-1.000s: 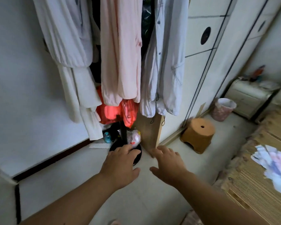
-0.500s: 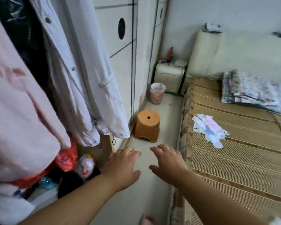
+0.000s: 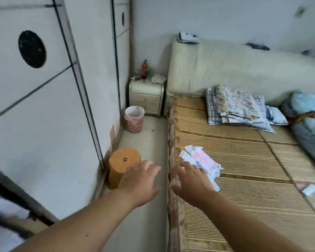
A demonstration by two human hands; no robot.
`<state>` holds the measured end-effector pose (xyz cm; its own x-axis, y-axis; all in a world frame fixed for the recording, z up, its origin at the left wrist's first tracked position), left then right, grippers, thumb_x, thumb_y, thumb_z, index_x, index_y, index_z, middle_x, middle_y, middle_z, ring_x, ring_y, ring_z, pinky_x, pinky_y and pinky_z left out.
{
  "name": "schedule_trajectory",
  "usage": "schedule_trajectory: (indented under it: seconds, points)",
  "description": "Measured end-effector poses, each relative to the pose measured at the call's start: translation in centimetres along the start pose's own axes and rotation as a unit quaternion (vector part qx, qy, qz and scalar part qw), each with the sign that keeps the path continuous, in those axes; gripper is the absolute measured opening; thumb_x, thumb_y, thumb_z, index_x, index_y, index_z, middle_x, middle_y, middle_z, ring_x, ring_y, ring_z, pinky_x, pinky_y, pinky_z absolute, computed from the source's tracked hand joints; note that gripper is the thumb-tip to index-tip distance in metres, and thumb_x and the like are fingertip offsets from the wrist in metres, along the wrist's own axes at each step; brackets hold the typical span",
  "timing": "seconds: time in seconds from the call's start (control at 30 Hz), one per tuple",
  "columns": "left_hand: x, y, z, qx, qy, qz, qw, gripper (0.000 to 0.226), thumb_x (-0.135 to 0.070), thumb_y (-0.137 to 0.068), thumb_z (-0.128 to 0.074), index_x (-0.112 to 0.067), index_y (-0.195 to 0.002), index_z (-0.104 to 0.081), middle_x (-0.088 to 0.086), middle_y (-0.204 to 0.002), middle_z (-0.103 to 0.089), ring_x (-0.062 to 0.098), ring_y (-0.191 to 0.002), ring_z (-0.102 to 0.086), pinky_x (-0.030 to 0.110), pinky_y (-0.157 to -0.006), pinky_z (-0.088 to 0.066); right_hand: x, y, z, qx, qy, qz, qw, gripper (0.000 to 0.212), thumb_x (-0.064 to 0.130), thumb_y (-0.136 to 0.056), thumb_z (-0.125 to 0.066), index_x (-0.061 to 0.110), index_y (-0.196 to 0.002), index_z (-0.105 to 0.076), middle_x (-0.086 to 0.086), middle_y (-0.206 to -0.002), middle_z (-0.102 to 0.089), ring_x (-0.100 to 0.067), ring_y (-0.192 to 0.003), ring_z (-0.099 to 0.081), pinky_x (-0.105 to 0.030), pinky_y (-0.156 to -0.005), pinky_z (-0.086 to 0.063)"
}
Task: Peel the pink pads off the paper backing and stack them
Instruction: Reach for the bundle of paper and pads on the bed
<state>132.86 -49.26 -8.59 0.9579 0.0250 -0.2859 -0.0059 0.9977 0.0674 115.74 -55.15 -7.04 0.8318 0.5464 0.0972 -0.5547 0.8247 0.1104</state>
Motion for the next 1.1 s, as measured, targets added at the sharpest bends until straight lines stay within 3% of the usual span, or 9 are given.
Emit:
schedule_trajectory:
  seconds: [0.1, 0.23, 0.57, 0.93, 1.1]
  points:
    - [0.2, -6.1, 1.2, -0.002, -0.015, -0.026, 1.0, 0.064, -0.049, -0.073, -0.047, -0.031, -0.134, -0.041, 0.003, -0.141, -0.043, 0.027, -0.125, -0.042, 0.044, -0.097, -0.038, -2.7, -4.5, 1.4, -0.011, -0.015, -0.036, 0.999, 0.059, 0.048, -0.079, -0.057, 0.029, -0.133, -0.042, -0.003, -0.138, -0.045, -0.027, -0.125, -0.045, -0.044, -0.099, -0.036]
    - [0.5, -13.7, 2.3, 0.006, -0.027, -0.063, 0.998, 0.069, -0.051, -0.071, -0.042, -0.03, -0.136, -0.041, 0.004, -0.143, -0.043, 0.027, -0.126, -0.042, 0.044, -0.101, -0.037, -5.4, -9.3, 1.5, -0.02, -0.034, -0.076, 0.996, 0.055, 0.044, -0.082, -0.055, 0.032, -0.134, -0.04, 0.0, -0.141, -0.043, -0.026, -0.127, -0.042, -0.044, -0.1, -0.033]
    - [-1.2, -33.9, 3.5, 0.068, -0.108, -0.26, 0.957, 0.061, -0.048, -0.084, -0.048, -0.031, -0.141, -0.035, 0.001, -0.15, -0.033, 0.026, -0.134, -0.034, 0.043, -0.108, -0.03, -13.6, -19.8, 2.5, -0.04, -0.028, -0.242, 0.969, 0.062, 0.05, -0.083, -0.055, 0.031, -0.138, -0.034, -0.002, -0.146, -0.036, -0.027, -0.13, -0.039, -0.045, -0.103, -0.032]
    - [-6.3, -46.3, -3.0, 0.196, -0.119, -0.37, 0.9, 0.066, -0.053, -0.075, -0.045, -0.038, -0.137, -0.033, -0.006, -0.146, -0.035, 0.02, -0.133, -0.034, 0.043, -0.109, -0.029, -23.3, -20.3, -0.6, -0.021, -0.102, -0.422, 0.901, 0.062, 0.054, -0.081, -0.054, 0.033, -0.137, -0.036, 0.003, -0.138, -0.046, -0.022, -0.122, -0.047, -0.044, -0.098, -0.037]
    - [-9.2, -51.5, -4.6, 0.207, -0.124, -0.389, 0.889, 0.064, -0.054, -0.077, -0.045, -0.038, -0.138, -0.034, -0.01, -0.143, -0.038, 0.015, -0.131, -0.036, 0.039, -0.106, -0.031, -29.0, -21.1, -1.2, -0.025, -0.133, -0.456, 0.879, 0.061, 0.052, -0.082, -0.055, 0.034, -0.137, -0.035, 0.004, -0.138, -0.045, -0.022, -0.123, -0.046, -0.045, -0.102, -0.037]
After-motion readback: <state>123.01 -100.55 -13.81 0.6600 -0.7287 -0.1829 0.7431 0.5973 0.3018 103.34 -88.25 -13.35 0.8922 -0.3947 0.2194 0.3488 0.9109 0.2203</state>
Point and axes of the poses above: each hand's wrist, its own y-axis away from the middle knuckle, its own z-axis out of the back of the hand, x = y × z, the point moved 1 cm from there along -y, towards the middle knuckle
